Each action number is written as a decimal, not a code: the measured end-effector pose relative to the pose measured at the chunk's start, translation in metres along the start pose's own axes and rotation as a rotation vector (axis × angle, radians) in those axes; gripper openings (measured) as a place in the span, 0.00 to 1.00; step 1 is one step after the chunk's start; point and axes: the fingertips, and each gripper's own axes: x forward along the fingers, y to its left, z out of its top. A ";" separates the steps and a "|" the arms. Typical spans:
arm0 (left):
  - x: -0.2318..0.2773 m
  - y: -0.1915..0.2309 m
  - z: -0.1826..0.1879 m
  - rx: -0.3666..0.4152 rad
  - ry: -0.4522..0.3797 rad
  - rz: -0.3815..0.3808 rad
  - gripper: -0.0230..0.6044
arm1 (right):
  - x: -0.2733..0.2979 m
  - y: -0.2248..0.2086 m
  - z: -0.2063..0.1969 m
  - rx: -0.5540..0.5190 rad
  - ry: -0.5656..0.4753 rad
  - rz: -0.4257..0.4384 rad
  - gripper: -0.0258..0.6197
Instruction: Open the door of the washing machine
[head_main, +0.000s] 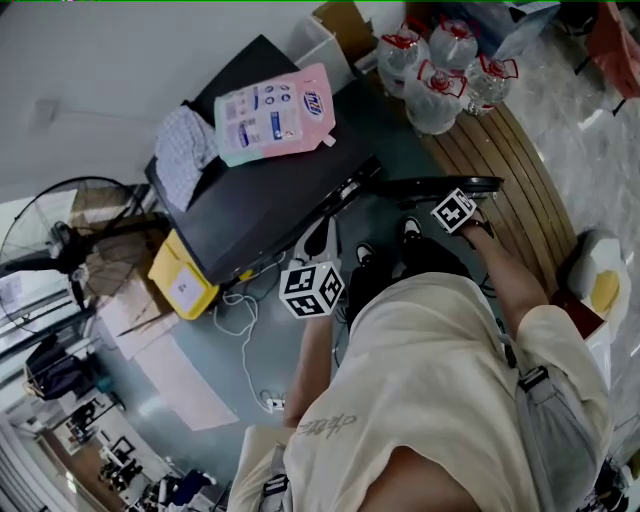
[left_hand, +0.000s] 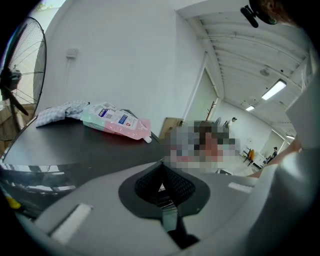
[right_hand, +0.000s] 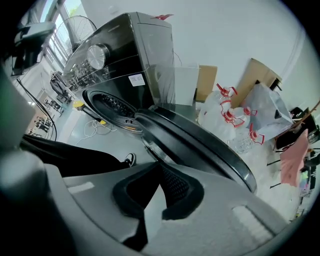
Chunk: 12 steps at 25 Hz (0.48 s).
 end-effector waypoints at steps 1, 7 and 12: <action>0.000 -0.001 0.000 -0.005 -0.005 0.008 0.06 | 0.000 -0.003 0.003 -0.003 -0.007 0.001 0.04; 0.000 -0.003 -0.003 -0.032 -0.028 0.050 0.06 | 0.001 -0.024 0.014 -0.051 0.006 0.011 0.04; -0.005 -0.002 -0.004 -0.038 -0.027 0.072 0.06 | -0.007 -0.025 -0.004 -0.039 0.101 0.011 0.04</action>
